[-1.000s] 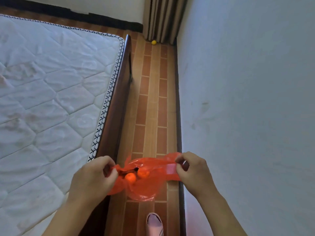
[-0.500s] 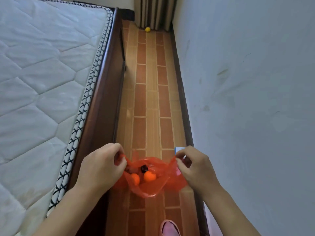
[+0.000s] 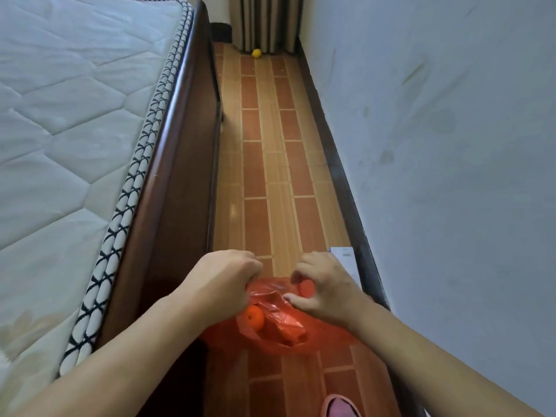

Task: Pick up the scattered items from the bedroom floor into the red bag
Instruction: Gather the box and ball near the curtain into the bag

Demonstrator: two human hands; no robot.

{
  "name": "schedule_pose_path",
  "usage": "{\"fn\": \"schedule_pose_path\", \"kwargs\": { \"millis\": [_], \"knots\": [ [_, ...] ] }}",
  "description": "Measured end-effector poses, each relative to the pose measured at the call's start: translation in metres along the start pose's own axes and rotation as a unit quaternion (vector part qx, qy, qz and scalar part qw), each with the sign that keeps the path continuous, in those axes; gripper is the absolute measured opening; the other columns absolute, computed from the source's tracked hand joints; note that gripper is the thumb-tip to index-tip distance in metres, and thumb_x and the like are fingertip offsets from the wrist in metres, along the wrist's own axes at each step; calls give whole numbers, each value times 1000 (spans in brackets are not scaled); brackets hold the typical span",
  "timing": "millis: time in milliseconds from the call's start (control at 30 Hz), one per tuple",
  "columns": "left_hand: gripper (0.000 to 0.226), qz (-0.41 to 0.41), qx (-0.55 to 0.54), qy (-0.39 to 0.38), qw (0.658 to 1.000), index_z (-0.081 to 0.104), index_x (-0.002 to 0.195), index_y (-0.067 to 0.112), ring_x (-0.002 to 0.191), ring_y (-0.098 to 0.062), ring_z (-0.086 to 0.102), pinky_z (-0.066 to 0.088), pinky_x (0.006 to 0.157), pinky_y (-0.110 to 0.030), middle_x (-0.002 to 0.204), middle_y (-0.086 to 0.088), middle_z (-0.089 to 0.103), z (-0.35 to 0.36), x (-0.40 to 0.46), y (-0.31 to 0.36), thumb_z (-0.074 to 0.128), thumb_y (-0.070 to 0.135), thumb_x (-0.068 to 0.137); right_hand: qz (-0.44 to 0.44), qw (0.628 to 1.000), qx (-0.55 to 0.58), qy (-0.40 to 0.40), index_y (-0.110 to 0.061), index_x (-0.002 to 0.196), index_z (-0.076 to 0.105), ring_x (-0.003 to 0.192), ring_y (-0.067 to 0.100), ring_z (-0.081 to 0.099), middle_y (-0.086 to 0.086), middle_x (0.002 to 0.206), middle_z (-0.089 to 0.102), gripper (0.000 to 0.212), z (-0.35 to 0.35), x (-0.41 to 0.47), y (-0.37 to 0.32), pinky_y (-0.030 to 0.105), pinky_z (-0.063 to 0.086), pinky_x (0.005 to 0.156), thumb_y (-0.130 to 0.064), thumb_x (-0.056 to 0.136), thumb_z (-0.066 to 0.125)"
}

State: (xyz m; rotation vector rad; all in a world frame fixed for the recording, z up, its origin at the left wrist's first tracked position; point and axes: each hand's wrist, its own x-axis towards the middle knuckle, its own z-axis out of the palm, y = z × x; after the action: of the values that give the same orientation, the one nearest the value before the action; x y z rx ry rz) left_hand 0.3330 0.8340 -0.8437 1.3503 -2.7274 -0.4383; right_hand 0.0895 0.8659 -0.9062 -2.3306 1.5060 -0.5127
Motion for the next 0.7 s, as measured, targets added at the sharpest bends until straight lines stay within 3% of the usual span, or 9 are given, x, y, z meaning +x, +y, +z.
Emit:
{"fn": "schedule_pose_path", "kwargs": {
  "millis": [67,167,267,367,533,633,700],
  "knots": [
    [26,-1,18,-50,999,36,69,27,70,-16,55,44,59,-30,73,10,51,10,-4,8,58,16,75,-28,998,-26,-47,-26,94,65,95,14,52,-10,98,56,34,19,-5,1,39,46,86,-57,80,73],
    [30,-7,56,-133,990,32,84,33,86,-18,61,44,68,-31,89,10,54,24,-3,20,53,11,87,-79,983,-96,-132,-27,122,63,125,19,47,-3,133,54,50,49,-15,11,42,41,104,-61,84,62],
    [22,4,107,-189,976,52,104,33,103,-19,61,51,80,-34,108,7,60,34,-2,25,50,13,94,-118,963,-153,-186,-26,145,47,145,27,36,5,157,41,63,73,-30,23,51,32,118,-56,90,55],
    [26,39,176,-242,953,61,121,25,114,-23,54,49,91,-41,122,0,59,48,-7,32,49,22,98,-115,959,-160,-203,-25,156,33,154,31,27,6,167,28,76,90,-46,36,57,28,121,-53,90,58],
    [49,28,225,-344,911,57,136,20,129,-31,42,34,108,-57,139,-10,49,75,-18,44,43,48,98,-59,974,-99,-196,-27,164,15,160,27,3,2,173,6,101,127,-69,48,55,11,127,-71,84,60],
    [67,-6,234,-357,904,55,141,21,137,-33,36,29,112,-62,148,-11,43,84,-19,41,43,67,94,-55,978,-88,-182,-26,165,11,160,27,-1,4,174,2,108,147,-78,51,56,8,127,-76,82,59],
    [72,-26,255,-358,898,48,147,20,143,-35,30,26,115,-63,155,-12,36,92,-20,39,44,69,94,-58,979,-83,-178,-25,165,9,160,28,-2,5,174,1,113,157,-77,50,57,7,127,-76,80,61]
  ]
}}
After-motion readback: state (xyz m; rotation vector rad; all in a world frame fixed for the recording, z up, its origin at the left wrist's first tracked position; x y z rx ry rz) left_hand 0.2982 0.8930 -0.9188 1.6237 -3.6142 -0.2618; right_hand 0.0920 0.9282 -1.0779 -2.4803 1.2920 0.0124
